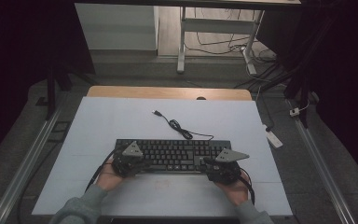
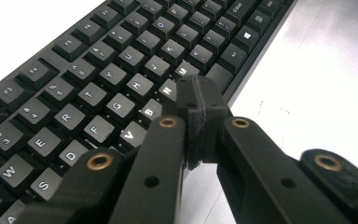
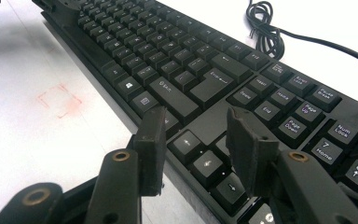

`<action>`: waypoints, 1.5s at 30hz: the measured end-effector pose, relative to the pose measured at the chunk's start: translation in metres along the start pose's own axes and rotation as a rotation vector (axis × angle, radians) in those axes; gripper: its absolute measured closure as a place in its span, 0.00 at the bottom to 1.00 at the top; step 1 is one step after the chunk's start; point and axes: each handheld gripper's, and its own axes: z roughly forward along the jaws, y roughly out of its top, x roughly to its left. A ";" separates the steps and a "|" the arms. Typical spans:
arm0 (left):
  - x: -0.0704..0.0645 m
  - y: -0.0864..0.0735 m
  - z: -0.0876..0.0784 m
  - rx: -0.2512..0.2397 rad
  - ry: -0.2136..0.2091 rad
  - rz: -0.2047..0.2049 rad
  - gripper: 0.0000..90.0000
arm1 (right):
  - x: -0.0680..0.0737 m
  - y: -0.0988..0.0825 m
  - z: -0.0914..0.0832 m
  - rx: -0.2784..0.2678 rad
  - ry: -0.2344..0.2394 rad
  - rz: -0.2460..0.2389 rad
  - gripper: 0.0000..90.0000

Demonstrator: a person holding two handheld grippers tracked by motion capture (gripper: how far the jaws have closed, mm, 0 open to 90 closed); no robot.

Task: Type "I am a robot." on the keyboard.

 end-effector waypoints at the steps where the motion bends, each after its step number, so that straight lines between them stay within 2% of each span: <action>1: 0.000 0.000 0.001 0.005 0.003 0.002 0.99 | 0.000 0.000 0.000 0.002 0.000 -0.001 0.64; 12: 0.001 -0.001 0.011 0.059 0.029 0.008 0.99 | 0.000 -0.001 0.001 0.010 -0.004 0.000 0.64; 19: 0.001 -0.002 0.015 0.074 0.031 0.015 0.99 | 0.000 -0.001 0.002 0.014 0.000 0.000 0.64; 22: 0.000 -0.003 0.016 0.066 0.030 0.017 0.99 | 0.000 -0.002 0.002 0.014 -0.002 0.001 0.64; 24: 0.000 -0.002 0.014 0.065 0.047 0.026 0.99 | 0.000 -0.001 0.002 0.012 -0.002 0.000 0.64; 26: 0.000 -0.002 0.011 0.038 0.056 0.021 0.99 | 0.000 -0.001 0.002 0.011 -0.001 0.000 0.63; 29: 0.001 0.000 0.003 -0.025 0.051 -0.010 0.84 | 0.000 -0.001 0.001 0.009 -0.002 0.001 0.63; 30: 0.001 0.001 0.001 -0.042 0.051 -0.020 0.84 | 0.000 -0.001 0.001 0.009 -0.002 0.001 0.63; 31: 0.001 0.001 -0.002 -0.058 0.055 -0.029 0.78 | -0.001 -0.001 0.001 0.010 -0.002 0.002 0.63; 34: 0.002 0.002 -0.008 -0.083 0.064 -0.050 0.59 | -0.001 -0.001 0.002 0.008 -0.004 0.002 0.63; 36: 0.004 0.003 -0.013 -0.093 0.063 -0.072 0.51 | -0.001 -0.001 0.002 0.006 -0.003 -0.001 0.63; 39: 0.008 0.002 -0.019 -0.094 0.068 -0.093 0.44 | -0.001 -0.001 0.001 0.007 -0.003 -0.003 0.63; 45: 0.017 -0.001 -0.030 -0.112 0.080 -0.141 0.39 | -0.002 -0.002 0.000 0.003 -0.005 -0.002 0.63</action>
